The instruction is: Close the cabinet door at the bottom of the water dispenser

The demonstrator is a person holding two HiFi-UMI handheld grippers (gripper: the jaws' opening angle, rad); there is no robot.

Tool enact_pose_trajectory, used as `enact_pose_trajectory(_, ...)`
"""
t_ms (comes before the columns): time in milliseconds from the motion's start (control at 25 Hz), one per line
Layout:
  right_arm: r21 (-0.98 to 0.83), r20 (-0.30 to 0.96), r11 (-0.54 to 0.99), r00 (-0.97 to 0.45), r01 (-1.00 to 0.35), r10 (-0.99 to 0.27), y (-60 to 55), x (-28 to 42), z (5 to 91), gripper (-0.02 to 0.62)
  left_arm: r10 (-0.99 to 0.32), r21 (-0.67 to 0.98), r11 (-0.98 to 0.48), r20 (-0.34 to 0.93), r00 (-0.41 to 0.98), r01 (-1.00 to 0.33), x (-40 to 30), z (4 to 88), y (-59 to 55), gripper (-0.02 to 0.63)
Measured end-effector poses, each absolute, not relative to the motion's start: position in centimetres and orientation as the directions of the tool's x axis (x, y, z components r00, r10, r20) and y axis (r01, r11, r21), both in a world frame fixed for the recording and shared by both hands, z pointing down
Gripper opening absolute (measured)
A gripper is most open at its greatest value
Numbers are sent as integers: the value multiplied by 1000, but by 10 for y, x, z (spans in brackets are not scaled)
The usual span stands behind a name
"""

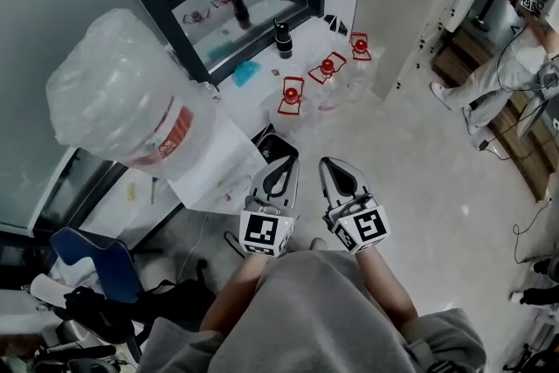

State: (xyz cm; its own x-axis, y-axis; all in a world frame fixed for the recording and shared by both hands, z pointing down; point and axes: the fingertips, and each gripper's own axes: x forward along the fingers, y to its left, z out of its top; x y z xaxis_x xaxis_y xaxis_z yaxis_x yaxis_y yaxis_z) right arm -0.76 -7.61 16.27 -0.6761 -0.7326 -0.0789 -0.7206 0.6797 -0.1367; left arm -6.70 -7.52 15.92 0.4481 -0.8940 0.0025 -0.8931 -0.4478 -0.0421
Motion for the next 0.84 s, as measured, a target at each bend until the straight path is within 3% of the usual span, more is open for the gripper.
enact_pose_trajectory(840, -133, -55, 667, -666, -733, -744, -89, -31, 174, 8, -889, -19, -457, 27, 456, -889, -92, 175, -83, 8)
